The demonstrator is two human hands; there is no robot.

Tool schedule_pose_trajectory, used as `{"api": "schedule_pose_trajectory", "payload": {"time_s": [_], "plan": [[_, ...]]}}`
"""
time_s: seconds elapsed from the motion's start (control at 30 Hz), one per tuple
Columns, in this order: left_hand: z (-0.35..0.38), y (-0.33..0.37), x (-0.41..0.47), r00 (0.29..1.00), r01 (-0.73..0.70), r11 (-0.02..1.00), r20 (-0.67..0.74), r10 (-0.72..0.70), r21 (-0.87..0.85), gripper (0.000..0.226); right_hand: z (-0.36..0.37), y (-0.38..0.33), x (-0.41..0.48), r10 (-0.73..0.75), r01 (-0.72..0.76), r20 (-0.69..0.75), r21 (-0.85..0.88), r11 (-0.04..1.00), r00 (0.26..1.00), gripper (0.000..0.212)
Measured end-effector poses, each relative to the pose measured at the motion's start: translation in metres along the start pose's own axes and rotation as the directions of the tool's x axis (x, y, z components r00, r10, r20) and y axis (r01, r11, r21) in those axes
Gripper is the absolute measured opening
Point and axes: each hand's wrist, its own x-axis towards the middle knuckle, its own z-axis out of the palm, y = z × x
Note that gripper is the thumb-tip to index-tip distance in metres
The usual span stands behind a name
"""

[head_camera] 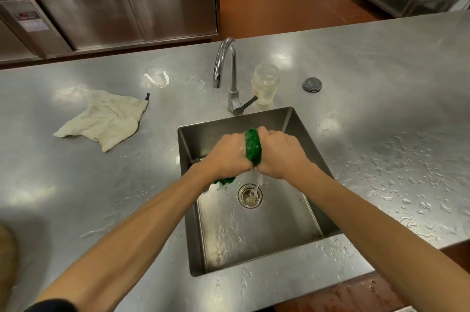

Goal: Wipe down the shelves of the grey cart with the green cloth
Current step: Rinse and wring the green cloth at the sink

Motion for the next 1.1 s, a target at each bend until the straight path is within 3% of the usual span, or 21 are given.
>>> {"api": "schedule_pose_trajectory", "payload": {"time_s": [0.1, 0.17, 0.23, 0.27, 0.3, 0.37, 0.47, 0.57, 0.67, 0.7, 0.8, 1.0, 1.1], "plan": [[0.006, -0.002, 0.001, 1.0, -0.016, 0.996, 0.016, 0.015, 0.09, 0.022, 0.002, 0.0, 0.003, 0.085, -0.086, 0.091, -0.001, 0.996, 0.992, 0.048], [0.01, -0.005, 0.001, 1.0, 0.017, 0.998, 0.005, -0.018, 0.06, 0.027, 0.005, 0.001, 0.004, 0.065, -0.064, 0.075, -0.025, 0.998, 0.995, 0.047], [0.014, -0.01, 0.0, 0.992, 0.114, 0.983, -0.036, -0.12, -0.146, 0.031, 0.009, 0.0, 0.004, 0.024, -0.024, 0.009, -0.059, 0.998, 1.0, 0.05], [0.015, -0.012, -0.002, 0.977, 0.186, 0.93, -0.039, -0.208, -0.317, 0.046, 0.009, 0.0, 0.004, 0.022, -0.023, -0.018, -0.067, 0.997, 1.0, 0.052], [0.016, -0.014, -0.005, 0.957, 0.242, 0.835, -0.021, -0.29, -0.494, 0.061, 0.008, -0.001, 0.004, 0.039, -0.041, -0.043, -0.065, 0.997, 0.998, 0.053], [0.017, -0.019, -0.015, 0.918, 0.314, 0.615, 0.066, -0.392, -0.723, 0.068, 0.004, -0.001, 0.005, 0.092, -0.097, -0.087, -0.055, 0.994, 0.992, 0.052], [0.02, -0.021, -0.028, 0.882, 0.392, 0.211, 0.3, -0.364, -0.895, 0.066, -0.003, -0.002, 0.006, 0.142, -0.149, -0.146, -0.038, 0.988, 0.979, 0.047], [0.021, -0.015, -0.025, 0.904, 0.252, -0.187, 0.3, -0.305, -0.949, 0.045, -0.005, -0.014, 0.006, 0.135, -0.141, -0.158, -0.025, 0.99, 0.978, 0.047], [0.012, -0.006, -0.012, 0.873, 0.087, -0.414, 0.269, -0.406, -0.906, 0.052, -0.002, -0.028, 0.002, 0.148, -0.15, -0.14, -0.003, 0.989, 0.979, 0.045], [0.009, -0.004, -0.008, 0.852, 0.062, -0.423, 0.268, -0.45, -0.904, 0.059, 0.0, -0.032, -0.001, 0.157, -0.157, -0.126, 0.01, 0.988, 0.979, 0.045], [0.005, 0.002, 0.001, 0.774, 0.056, -0.325, 0.247, -0.584, -0.944, 0.072, 0.006, -0.04, -0.006, 0.215, -0.209, -0.073, 0.082, 0.974, 0.974, 0.044], [0.0, -0.001, 0.011, 0.733, 0.151, -0.224, 0.261, -0.628, -0.963, 0.04, 0.009, -0.038, -0.006, 0.222, -0.214, -0.07, 0.105, 0.971, 0.973, 0.049], [0.001, -0.003, 0.017, 0.688, 0.111, -0.191, 0.214, -0.693, -0.975, 0.021, 0.013, -0.038, -0.008, 0.233, -0.217, -0.089, 0.166, 0.962, 0.968, 0.073]]}}
